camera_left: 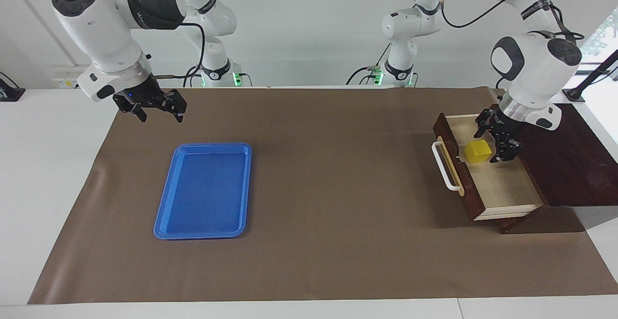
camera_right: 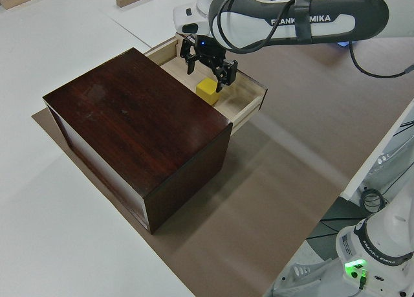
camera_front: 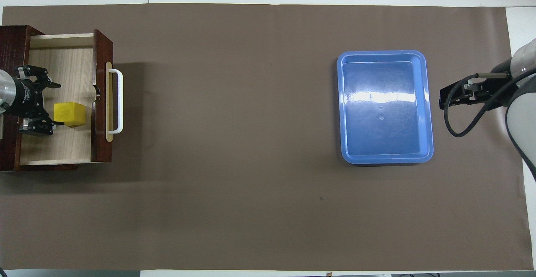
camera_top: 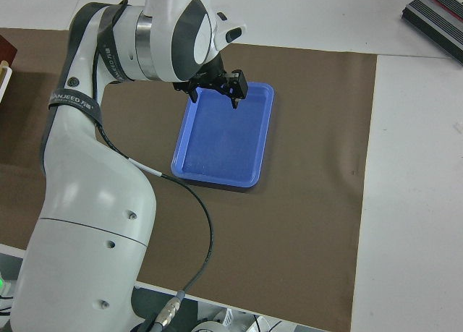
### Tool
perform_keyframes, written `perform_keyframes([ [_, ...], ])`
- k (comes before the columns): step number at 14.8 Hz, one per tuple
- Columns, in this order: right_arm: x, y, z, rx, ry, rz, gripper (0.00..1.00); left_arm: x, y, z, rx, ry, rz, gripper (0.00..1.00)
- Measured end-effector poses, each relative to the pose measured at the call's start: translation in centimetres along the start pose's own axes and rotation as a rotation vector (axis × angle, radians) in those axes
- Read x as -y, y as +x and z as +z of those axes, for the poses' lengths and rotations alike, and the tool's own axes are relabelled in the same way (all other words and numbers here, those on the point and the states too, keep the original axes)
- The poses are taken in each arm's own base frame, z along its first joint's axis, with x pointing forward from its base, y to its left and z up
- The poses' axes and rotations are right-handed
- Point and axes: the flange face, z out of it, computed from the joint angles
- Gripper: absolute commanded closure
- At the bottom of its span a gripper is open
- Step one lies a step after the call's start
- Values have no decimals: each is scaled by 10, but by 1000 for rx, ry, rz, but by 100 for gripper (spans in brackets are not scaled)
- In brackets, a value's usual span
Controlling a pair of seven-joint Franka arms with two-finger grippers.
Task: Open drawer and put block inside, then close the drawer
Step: 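Push the drawer shut with the left gripper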
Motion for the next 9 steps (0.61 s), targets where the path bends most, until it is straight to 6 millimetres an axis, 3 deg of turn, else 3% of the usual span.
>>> perform_keyframes([
  [2,0,0,0,1,0,0,0,-5,-24,-29,13,-8,34,0],
  [4,0,0,0,1,0,0,0,-5,-61,-41,21,-10,41,0],
  [7,0,-1,0,0,0,0,0,1,-109,-38,27,-1,41,0],
  [9,1,-1,-1,0,0,-1,0,4,-135,-20,-21,22,59,0],
])
